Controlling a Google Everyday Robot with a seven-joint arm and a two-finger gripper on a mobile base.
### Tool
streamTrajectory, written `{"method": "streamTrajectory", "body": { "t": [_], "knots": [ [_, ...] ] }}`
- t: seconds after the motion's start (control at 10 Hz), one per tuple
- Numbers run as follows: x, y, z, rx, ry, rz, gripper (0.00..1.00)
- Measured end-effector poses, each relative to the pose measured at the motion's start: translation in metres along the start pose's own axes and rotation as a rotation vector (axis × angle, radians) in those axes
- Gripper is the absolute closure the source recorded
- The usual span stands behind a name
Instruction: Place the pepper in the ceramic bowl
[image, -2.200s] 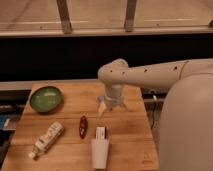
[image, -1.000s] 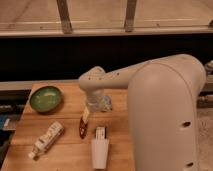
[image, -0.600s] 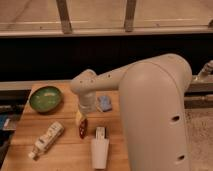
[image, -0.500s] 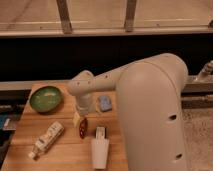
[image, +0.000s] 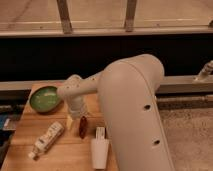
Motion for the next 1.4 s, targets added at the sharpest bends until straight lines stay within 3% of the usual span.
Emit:
{"method": "streamTrajectory", "body": {
  "t": [0.7,1.0,1.4],
  "knots": [
    [0.000,-0.011,0.033,-0.026,0.034,0.051,0.23],
    [0.000,-0.010,0.036,-0.030,0.034,0.059,0.51],
    [0.003,-0.017,0.026,-0.044,0.021,0.092,0.92]
  ]
}}
